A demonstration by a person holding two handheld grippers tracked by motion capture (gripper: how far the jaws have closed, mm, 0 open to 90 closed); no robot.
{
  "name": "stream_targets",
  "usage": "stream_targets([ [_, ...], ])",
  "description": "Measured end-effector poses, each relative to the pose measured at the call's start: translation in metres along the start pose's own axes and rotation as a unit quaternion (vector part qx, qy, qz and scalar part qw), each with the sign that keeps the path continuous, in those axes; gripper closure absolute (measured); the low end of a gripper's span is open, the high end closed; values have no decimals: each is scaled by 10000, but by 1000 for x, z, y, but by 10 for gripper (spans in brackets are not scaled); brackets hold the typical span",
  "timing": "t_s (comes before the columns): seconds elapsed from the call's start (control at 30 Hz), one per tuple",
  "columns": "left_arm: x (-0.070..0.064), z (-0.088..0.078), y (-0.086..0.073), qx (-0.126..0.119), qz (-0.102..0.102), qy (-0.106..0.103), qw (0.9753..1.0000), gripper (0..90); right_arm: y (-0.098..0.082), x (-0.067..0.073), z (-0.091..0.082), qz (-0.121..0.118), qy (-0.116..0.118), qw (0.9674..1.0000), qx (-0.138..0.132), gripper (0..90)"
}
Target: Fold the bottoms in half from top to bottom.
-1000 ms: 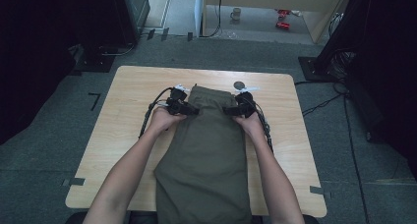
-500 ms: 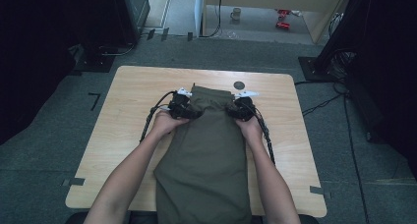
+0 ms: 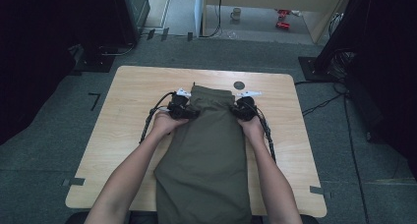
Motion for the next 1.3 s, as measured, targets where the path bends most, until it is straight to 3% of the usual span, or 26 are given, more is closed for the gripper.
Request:
stream_targets([
  [0.13,1,-2,0,54,-143,-55,9999,721,1,1,0,59,32,10000,48,831],
  [0.27,1,-5,0,116,-90,-1,9999,776,3,2,-1,85,40,9999,138,836],
  [0.63,7,-19,6,2,-167,37,9999,798,18,6,-8,34,162,9998,119,839],
  [0.8,9,-27,14,-122,-331,-43,9994,807,28,6,-13,128,249,9996,7,840],
  [1.2,6,-48,47,-332,13,136,9994,807,59,3,-29,170,233,9992,-281,840],
  [1.3,7,-52,56,-403,32,96,9991,808,67,1,-33,85,162,9984,-537,840],
])
Point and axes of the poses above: each handheld gripper's, and its own axes: z roughly forward along the jaws, y roughly out of its top, x roughly to its left, the point moved 6 cm from there along z, roughly forward along the jaws, and after that the axes turned 11 degrees about -y, right-handed, at the moved point
